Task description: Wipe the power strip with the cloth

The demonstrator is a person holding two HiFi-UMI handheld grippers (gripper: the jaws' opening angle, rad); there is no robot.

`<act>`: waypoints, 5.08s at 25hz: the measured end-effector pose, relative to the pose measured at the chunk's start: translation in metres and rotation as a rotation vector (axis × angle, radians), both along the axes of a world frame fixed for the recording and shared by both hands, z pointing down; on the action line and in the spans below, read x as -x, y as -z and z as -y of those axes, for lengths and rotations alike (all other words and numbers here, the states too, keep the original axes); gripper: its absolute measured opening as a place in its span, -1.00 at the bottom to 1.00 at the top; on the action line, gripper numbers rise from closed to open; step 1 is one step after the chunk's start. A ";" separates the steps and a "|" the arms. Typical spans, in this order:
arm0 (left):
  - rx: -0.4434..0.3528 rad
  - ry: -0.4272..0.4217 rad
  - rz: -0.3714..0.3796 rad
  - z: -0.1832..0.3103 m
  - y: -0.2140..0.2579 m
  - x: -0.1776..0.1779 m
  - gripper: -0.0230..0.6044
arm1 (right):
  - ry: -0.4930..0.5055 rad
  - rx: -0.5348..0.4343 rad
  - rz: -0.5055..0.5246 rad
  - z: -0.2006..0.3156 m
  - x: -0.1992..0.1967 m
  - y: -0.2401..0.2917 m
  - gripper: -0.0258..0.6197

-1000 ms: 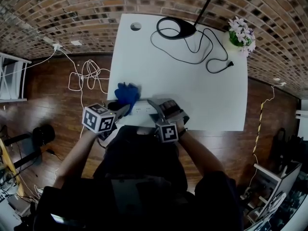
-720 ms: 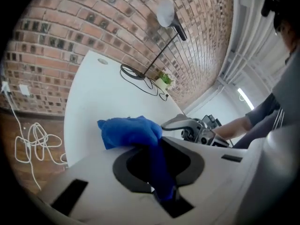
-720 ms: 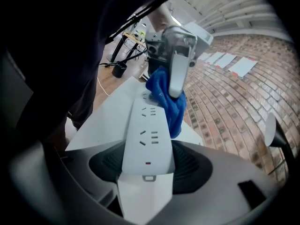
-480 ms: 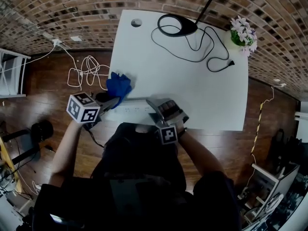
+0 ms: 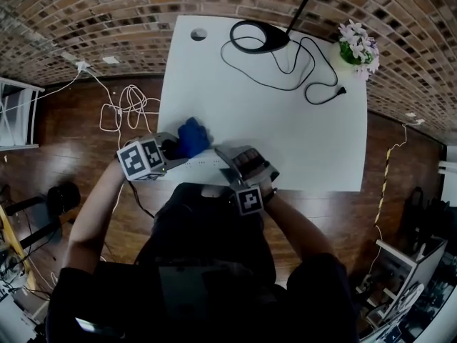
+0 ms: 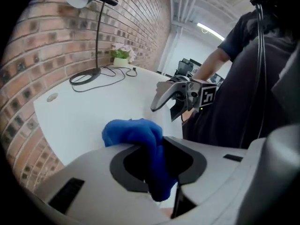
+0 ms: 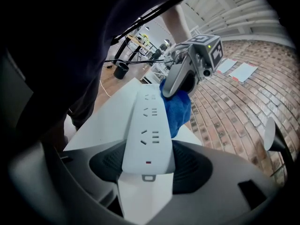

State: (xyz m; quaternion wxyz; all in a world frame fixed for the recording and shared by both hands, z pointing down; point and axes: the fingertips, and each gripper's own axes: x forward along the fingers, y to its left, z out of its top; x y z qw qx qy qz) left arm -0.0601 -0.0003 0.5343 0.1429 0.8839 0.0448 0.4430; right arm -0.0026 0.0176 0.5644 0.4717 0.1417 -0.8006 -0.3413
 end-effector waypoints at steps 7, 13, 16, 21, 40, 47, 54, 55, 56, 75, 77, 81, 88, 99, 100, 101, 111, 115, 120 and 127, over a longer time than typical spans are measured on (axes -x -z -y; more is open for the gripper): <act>0.021 -0.119 0.149 -0.028 -0.031 -0.009 -0.12 | 0.018 -0.013 0.009 -0.001 0.005 0.005 -0.11; 0.123 -0.117 0.118 -0.029 -0.026 -0.012 -0.27 | 0.024 0.002 0.016 -0.003 0.003 0.004 -0.10; 0.019 -0.123 0.127 -0.023 -0.025 -0.010 -0.30 | -0.028 0.129 0.069 -0.003 0.003 0.003 0.01; -0.271 -0.145 0.182 -0.003 -0.032 -0.009 -0.34 | -0.174 0.363 0.276 -0.005 -0.015 0.006 0.15; -0.498 0.103 0.075 0.001 -0.003 -0.006 -0.53 | -0.237 0.505 0.359 0.014 -0.004 -0.020 -0.36; -0.209 0.417 0.011 0.012 0.008 0.006 -0.81 | -0.238 0.521 0.378 0.014 -0.005 -0.020 -0.38; -0.152 0.739 0.103 0.028 0.010 0.048 -0.81 | -0.239 0.528 0.384 0.013 -0.006 -0.022 -0.39; -0.188 0.756 0.135 0.029 0.010 0.051 -0.81 | -0.240 0.526 0.386 0.014 -0.006 -0.022 -0.39; -0.234 0.756 0.167 0.030 0.008 0.054 -0.80 | -0.241 0.525 0.388 0.014 -0.006 -0.022 -0.39; -0.323 0.661 0.134 0.040 0.054 0.066 -0.01 | -0.241 0.561 0.411 0.013 -0.005 -0.021 -0.40; -0.316 0.654 0.123 0.053 0.051 0.060 0.00 | -0.245 0.564 0.413 0.013 -0.006 -0.020 -0.40; -0.208 0.595 0.226 0.053 0.021 0.050 0.01 | -0.252 0.565 0.410 0.012 -0.005 -0.020 -0.40; -0.219 0.713 0.171 0.049 0.008 0.048 -0.53 | -0.261 0.547 0.425 0.013 -0.005 -0.021 -0.41; -0.298 0.691 0.135 0.041 0.008 0.026 -0.66 | -0.267 0.549 0.416 0.012 -0.006 -0.022 -0.41; -0.305 0.696 0.121 0.040 0.008 0.020 -0.66 | -0.268 0.548 0.416 0.012 -0.005 -0.022 -0.41; -0.307 0.707 0.110 0.039 0.008 0.016 -0.66 | -0.268 0.549 0.415 0.012 -0.005 -0.022 -0.41; -0.328 0.727 0.047 0.026 0.010 -0.024 -0.66 | -0.248 0.535 0.403 0.014 -0.007 -0.025 -0.41; -0.325 0.701 0.027 0.018 0.008 -0.044 -0.66 | -0.258 0.564 0.412 0.013 -0.006 -0.024 -0.41; -0.304 0.695 0.009 0.009 0.008 -0.057 -0.66 | -0.261 0.575 0.409 0.012 -0.006 -0.026 -0.41; -0.292 0.682 -0.013 0.003 0.009 -0.074 -0.66 | -0.274 0.606 0.440 0.013 -0.005 -0.020 -0.41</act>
